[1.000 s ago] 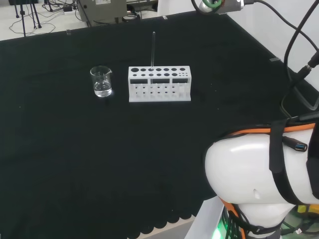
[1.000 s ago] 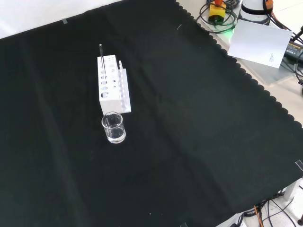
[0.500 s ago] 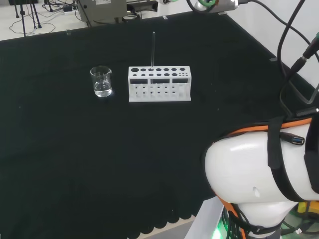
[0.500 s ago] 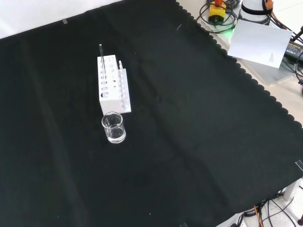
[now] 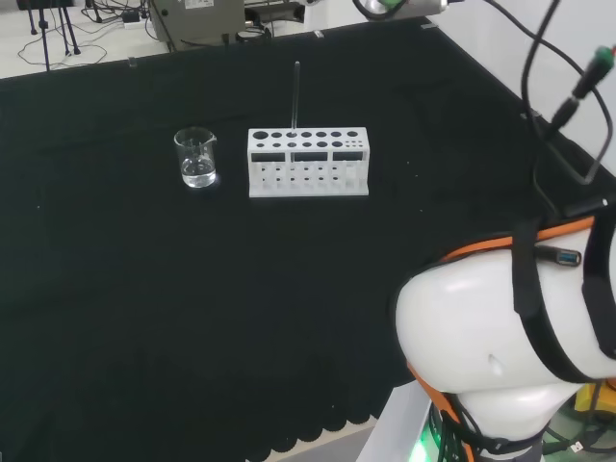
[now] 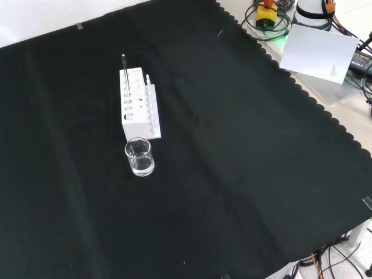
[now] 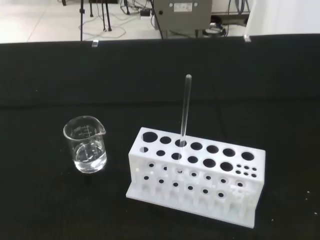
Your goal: Take the glass rod from the white test tube rack.
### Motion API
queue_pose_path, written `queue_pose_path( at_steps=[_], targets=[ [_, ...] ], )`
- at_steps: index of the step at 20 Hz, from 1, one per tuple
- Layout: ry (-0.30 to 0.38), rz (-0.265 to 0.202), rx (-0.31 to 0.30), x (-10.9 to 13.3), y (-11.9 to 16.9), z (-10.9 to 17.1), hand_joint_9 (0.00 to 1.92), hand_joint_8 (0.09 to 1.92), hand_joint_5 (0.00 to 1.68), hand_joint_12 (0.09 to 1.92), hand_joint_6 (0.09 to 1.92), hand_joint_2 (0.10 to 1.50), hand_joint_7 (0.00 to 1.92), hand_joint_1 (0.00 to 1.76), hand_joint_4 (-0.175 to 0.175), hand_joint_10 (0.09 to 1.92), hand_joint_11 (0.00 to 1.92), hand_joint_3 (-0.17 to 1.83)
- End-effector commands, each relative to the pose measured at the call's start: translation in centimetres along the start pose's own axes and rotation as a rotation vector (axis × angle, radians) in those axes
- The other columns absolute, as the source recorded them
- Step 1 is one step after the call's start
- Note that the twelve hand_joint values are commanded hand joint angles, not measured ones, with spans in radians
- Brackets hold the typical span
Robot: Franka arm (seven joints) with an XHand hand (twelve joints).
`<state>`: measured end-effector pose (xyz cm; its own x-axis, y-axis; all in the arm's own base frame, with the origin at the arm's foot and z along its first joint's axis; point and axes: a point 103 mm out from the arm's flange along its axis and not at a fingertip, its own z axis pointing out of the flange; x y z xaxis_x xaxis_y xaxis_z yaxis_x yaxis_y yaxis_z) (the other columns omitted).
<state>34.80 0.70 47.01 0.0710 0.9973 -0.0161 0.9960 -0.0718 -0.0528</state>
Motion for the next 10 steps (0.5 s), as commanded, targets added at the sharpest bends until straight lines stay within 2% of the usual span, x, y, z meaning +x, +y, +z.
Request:
queue_pose_path(
  at_steps=[1, 10],
  targets=[
    [0.015, -0.037, 0.032, 1.1, 6.6, 1.4, 0.23, 0.77, 0.05, 1.32, 0.09, 0.89, 0.03, 0.56, -0.114, 0.89, 0.0, 0.45],
    [0.038, -0.056, 0.065, 0.0, 12.8, 4.2, 0.34, 0.82, 0.1, 1.35, 0.09, 0.88, 0.12, 0.57, -0.122, 0.89, 0.0, 0.47]
  ],
)
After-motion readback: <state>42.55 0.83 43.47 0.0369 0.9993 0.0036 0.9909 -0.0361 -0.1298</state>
